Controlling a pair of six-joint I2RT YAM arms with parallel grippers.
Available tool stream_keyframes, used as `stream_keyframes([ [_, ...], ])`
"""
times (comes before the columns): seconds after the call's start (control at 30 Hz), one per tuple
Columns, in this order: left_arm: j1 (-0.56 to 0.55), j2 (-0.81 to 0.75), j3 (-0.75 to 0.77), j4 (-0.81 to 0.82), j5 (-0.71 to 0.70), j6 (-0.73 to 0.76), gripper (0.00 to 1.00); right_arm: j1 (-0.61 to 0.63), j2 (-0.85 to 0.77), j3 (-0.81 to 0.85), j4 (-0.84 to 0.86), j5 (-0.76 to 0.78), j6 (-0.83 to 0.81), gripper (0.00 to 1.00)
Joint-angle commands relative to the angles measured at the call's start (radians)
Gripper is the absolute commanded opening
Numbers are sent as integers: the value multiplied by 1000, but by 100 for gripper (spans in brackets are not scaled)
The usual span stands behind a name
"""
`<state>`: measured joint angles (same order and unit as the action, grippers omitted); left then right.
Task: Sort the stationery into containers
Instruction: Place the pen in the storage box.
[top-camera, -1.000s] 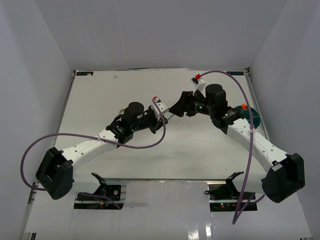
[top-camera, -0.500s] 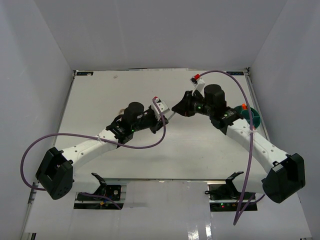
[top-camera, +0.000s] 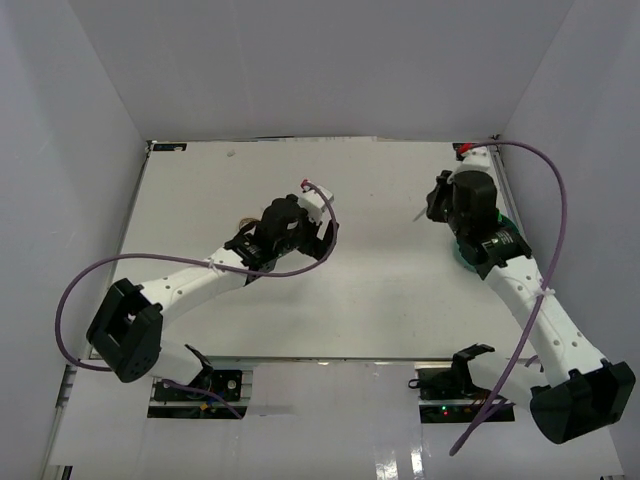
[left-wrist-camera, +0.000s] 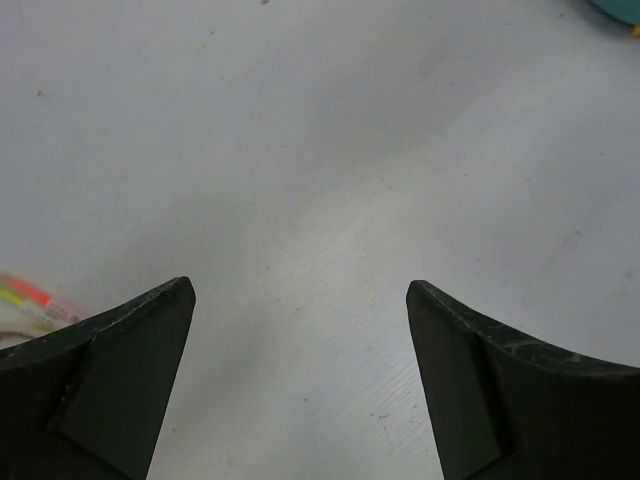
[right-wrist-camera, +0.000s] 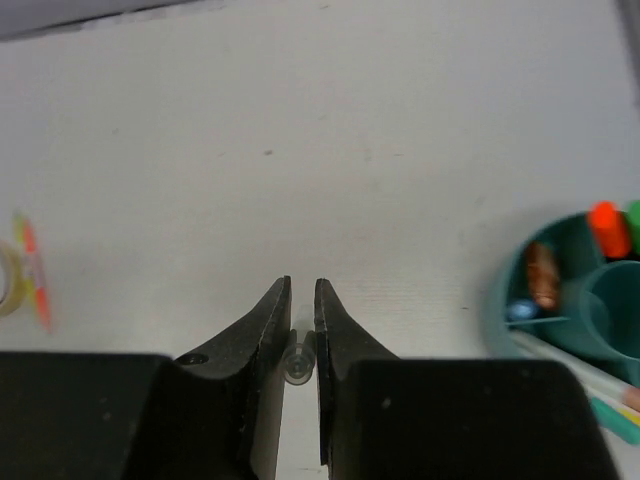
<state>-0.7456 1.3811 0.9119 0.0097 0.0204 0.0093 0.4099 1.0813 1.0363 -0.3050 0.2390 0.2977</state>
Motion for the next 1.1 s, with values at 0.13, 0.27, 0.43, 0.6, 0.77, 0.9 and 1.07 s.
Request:
stream_keyframes([
  [0.13, 92, 88, 130, -195, -214, -213, 98, -259, -115, -10, -33, 273, -71, 8],
  [0.27, 141, 87, 133, -208, -217, -246, 98, -385, -113, 2, -28, 270, -94, 8],
  [0.43, 155, 88, 134, -217, -221, -252, 98, -482, -77, 10, 0, 195, -92, 8],
  [0.6, 160, 91, 133, -221, -232, -249, 98, -528, -47, -13, 43, 166, -80, 8],
  [0.77, 163, 93, 137, -226, -220, -252, 98, -553, 5, -38, 79, 126, -81, 8],
  [0.9, 164, 88, 139, -229, -232, -250, 98, -556, 51, -73, 127, 108, -83, 9],
  [1.07, 167, 96, 139, -235, -234, -261, 98, -556, 101, -111, 135, 98, -80, 26],
])
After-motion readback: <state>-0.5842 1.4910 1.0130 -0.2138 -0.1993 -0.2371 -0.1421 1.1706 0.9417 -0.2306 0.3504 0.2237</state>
